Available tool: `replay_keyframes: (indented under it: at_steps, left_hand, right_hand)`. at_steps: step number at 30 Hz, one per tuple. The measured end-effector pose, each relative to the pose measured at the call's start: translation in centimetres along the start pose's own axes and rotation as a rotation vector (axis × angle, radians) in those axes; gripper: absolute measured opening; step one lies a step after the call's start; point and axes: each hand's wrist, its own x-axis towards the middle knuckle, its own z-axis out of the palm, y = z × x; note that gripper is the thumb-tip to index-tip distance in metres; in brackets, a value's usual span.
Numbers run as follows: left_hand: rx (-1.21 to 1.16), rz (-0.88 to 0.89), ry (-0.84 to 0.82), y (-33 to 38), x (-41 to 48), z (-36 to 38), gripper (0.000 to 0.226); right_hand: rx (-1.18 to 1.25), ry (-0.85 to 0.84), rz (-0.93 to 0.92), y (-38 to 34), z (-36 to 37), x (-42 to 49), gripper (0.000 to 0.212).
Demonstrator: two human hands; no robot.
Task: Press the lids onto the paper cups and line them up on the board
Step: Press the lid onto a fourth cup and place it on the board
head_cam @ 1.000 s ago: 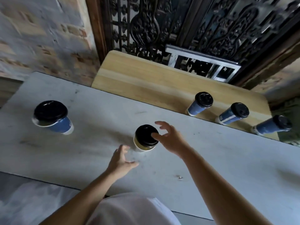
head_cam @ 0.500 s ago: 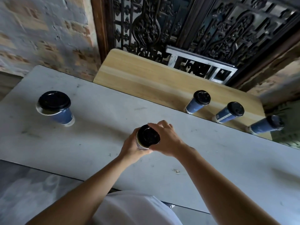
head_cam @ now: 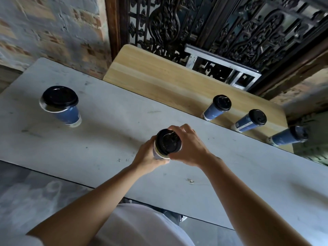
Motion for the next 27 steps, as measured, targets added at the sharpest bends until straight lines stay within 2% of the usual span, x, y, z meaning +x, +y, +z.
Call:
replay_keyframes:
  at_steps: [9,17,19,21,22,24,25,27]
  left_hand:
    - [-0.039,0.043,-0.004,-0.3,-0.2,0.1,0.086]
    - [-0.107,0.081,-0.028,-0.6,-0.2,-0.3,0.083]
    - [-0.114,0.037,-0.046,-0.7,-0.3,-0.4,0.083]
    - [-0.143,-0.031,-0.063,-1.1,-0.2,-0.9,0.072]
    - [-0.219,-0.085,-0.085,-1.2,0.0,-1.3,0.065]
    - [-0.521,-0.274,-0.133,-0.3,0.0,-2.2,0.053]
    - [-0.668,-0.366,-0.134,0.3,0.0,-2.5,0.041]
    - [-0.774,-0.442,-0.110,1.5,0.0,-2.7,0.032]
  right_hand:
    - [-0.100,-0.055,0.071,-0.9,1.3,-0.1,0.079]
    - [-0.023,-0.120,0.093,-0.6,0.8,0.6,0.083]
    - [-0.020,-0.112,0.093,-0.6,1.1,0.4,0.082]
    - [0.006,-0.090,0.097,-0.3,1.4,0.2,0.084]
    - [0.030,-0.080,0.096,-0.1,1.6,0.1,0.086]
    - [0.110,-0.063,0.111,0.4,1.9,0.0,0.087]
    - [0.184,-0.049,0.132,0.5,2.1,-0.1,0.087]
    - [0.441,0.004,0.214,0.7,2.8,-0.2,0.083]
